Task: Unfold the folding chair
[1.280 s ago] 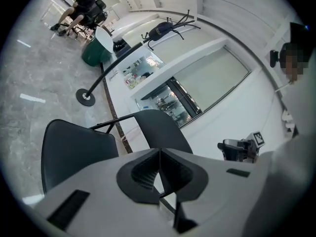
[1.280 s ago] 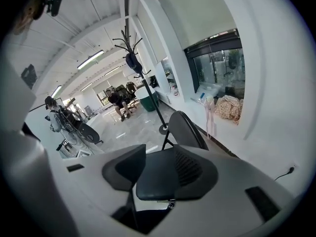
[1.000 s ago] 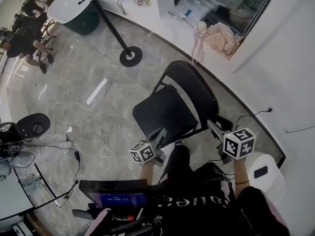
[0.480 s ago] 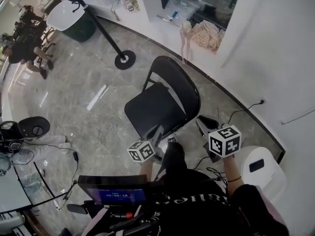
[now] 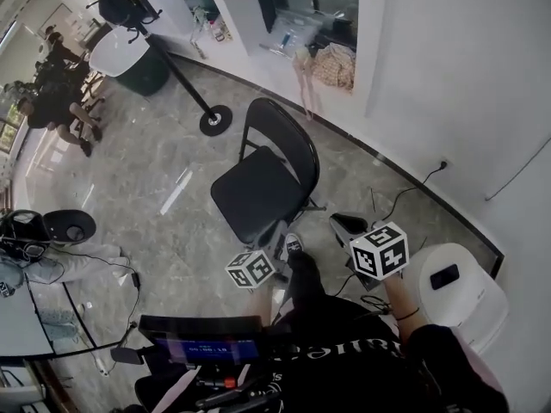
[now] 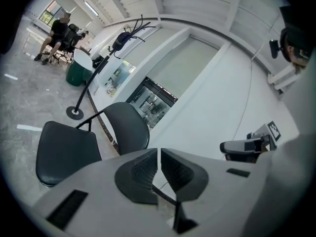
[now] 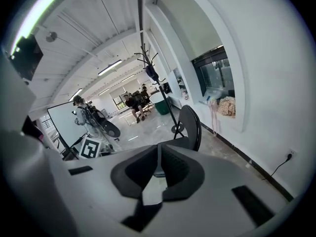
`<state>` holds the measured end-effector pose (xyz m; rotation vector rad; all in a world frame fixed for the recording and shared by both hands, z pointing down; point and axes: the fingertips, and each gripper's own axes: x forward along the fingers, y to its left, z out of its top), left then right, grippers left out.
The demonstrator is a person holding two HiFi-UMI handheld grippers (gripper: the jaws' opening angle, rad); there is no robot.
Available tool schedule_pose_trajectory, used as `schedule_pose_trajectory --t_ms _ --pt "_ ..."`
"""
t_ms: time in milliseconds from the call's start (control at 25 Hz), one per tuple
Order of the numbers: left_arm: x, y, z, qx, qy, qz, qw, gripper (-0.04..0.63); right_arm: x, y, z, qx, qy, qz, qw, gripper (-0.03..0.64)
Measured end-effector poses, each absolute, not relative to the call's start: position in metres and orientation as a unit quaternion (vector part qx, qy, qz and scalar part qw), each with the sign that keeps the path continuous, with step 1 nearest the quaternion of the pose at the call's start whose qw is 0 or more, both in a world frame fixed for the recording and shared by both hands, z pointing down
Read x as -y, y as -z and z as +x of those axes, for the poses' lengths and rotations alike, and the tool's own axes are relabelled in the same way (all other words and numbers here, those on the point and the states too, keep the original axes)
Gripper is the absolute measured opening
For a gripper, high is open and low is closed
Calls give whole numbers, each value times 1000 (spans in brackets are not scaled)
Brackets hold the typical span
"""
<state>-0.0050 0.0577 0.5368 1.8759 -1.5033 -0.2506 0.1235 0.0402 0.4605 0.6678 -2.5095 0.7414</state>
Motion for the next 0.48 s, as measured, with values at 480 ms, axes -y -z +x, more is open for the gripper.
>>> schedule_pose_trajectory --t_ms 480 --pt "-145 -501 76 591 60 738 321 11 -109 -444 179 922 -269 204 188 28"
